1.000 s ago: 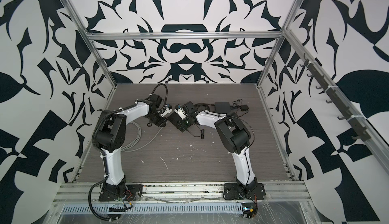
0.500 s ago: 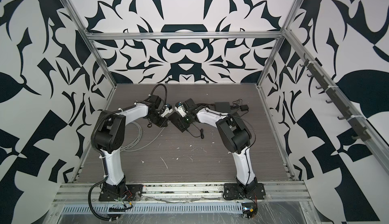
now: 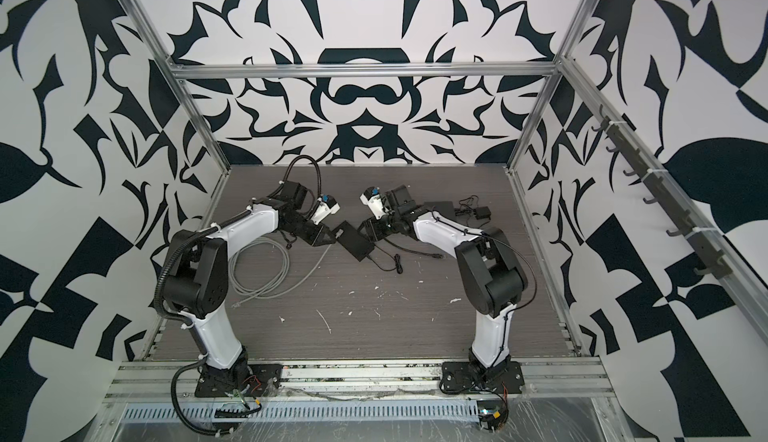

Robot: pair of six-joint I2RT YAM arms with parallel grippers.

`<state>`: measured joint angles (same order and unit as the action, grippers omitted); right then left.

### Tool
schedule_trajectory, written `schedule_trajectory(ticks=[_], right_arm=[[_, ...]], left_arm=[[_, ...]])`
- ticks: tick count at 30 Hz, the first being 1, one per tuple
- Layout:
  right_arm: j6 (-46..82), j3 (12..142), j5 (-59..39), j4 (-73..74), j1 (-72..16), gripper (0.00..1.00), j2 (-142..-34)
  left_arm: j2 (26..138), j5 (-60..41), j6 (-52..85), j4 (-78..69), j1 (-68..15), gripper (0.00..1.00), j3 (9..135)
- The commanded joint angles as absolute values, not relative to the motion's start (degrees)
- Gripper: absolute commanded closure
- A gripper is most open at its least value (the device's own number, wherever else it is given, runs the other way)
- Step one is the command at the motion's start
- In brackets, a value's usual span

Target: Insert the plug into the switch port

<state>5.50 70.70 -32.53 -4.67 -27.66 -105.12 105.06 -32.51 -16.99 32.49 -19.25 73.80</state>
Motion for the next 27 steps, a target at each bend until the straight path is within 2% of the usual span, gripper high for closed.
schedule_trajectory(ticks=[1,8,11,20,27], right_arm=[[7.3,67.9,-42.4,1.5,-27.0,0.43,-102.2],[8.2,64.1,-55.6,11.5,-24.0,0.45,-104.1],[7.3,65.8,-56.7,9.9,-24.0,0.46,-106.0],[12.0,64.7,-60.9,17.9,-24.1,0.51,-107.9],[10.7,66.5,-59.6,15.5,-25.3,0.54,-109.8]], left_arm=[[103.8,-40.9,-19.3,32.2,-20.0,1.0,73.7],[102.9,-45.2,-19.5,31.3,-21.1,1.0,73.1],[103.5,-45.1,-19.6,31.2,-21.4,1.0,73.0],[104.1,-45.7,-19.7,31.4,-21.6,1.0,73.2],[104.3,-46.5,-19.8,31.6,-21.8,1.0,73.6]])
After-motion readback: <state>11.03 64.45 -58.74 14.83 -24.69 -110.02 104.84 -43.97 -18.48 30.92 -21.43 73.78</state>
